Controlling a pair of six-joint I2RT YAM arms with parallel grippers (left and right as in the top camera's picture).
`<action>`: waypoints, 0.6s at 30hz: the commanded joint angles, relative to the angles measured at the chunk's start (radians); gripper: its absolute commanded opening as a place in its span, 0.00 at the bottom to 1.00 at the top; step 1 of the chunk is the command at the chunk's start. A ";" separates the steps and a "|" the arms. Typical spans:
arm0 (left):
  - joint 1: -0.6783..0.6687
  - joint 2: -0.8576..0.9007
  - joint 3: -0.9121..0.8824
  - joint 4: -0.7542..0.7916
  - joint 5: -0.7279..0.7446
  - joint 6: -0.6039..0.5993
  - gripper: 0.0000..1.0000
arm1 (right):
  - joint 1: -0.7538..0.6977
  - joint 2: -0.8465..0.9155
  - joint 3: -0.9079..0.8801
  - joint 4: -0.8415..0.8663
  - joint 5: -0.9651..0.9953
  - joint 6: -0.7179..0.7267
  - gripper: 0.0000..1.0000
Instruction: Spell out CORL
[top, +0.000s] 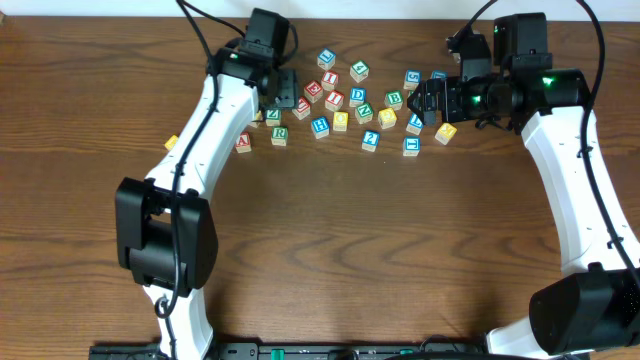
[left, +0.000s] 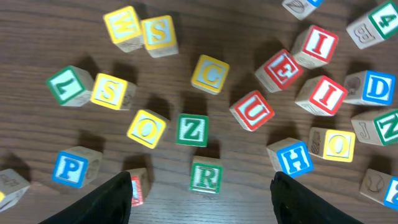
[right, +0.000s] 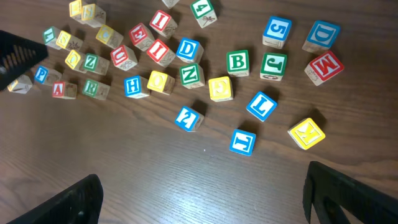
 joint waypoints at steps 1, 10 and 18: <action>-0.030 0.009 0.009 0.009 0.003 -0.010 0.70 | 0.008 0.007 -0.003 0.008 0.010 0.014 0.99; -0.063 0.009 0.009 0.020 0.002 -0.029 0.70 | 0.009 0.007 -0.003 0.020 0.031 0.014 0.99; -0.063 0.009 0.009 0.022 0.003 -0.032 0.70 | 0.009 0.009 -0.003 0.034 0.042 0.029 0.97</action>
